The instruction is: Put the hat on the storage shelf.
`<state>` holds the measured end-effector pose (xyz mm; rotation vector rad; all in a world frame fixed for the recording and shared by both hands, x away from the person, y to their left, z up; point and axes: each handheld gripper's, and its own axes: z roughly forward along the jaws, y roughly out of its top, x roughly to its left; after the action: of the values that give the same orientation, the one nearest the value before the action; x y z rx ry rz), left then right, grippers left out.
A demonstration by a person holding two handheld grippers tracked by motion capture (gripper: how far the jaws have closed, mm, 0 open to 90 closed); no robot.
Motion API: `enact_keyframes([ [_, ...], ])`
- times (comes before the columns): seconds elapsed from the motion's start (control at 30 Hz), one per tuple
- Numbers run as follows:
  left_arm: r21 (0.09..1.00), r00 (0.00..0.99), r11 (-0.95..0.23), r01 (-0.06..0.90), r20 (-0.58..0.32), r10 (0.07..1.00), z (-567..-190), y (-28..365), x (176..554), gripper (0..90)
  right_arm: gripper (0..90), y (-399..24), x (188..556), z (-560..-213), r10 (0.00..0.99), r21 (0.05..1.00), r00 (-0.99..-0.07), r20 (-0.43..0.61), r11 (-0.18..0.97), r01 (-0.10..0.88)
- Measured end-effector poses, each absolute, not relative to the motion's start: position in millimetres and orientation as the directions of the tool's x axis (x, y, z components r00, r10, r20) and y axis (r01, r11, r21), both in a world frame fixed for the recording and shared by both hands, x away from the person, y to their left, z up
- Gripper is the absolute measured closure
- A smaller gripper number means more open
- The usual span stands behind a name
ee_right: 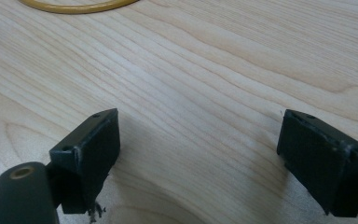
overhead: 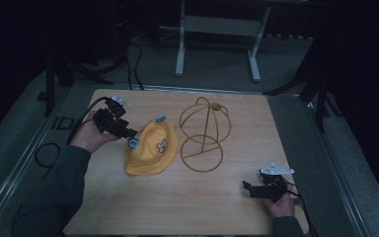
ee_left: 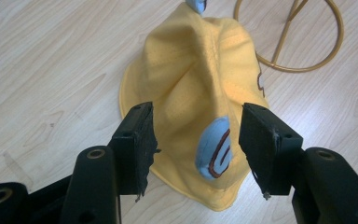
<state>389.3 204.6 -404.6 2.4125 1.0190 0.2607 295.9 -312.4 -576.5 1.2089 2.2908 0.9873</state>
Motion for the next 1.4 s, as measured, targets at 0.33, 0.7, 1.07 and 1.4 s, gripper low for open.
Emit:
enact_keyframes([
  [0.33,0.488,0.703,-0.605,0.629,-0.024,0.711,-409,189,397,45.0,13.1,-312,296,-576,0.825,0.726,-0.565,0.002,0.387,0.568],
  [0.7,0.463,0.696,-0.61,0.643,-0.021,0.718,-416,175,405,45.1,13.1,-312,296,-576,0.825,0.726,-0.565,0.002,0.387,0.568],
  [1.07,0.447,0.689,-0.605,0.659,-0.034,0.724,-426,169,413,46.4,13.1,-312,296,-576,0.825,0.726,-0.565,0.002,0.387,0.568],
  [1.4,0.429,0.684,-0.608,0.668,-0.033,0.728,-433,158,420,48.1,13.0,-312,296,-576,0.825,0.726,-0.564,0.002,0.387,0.568],
])
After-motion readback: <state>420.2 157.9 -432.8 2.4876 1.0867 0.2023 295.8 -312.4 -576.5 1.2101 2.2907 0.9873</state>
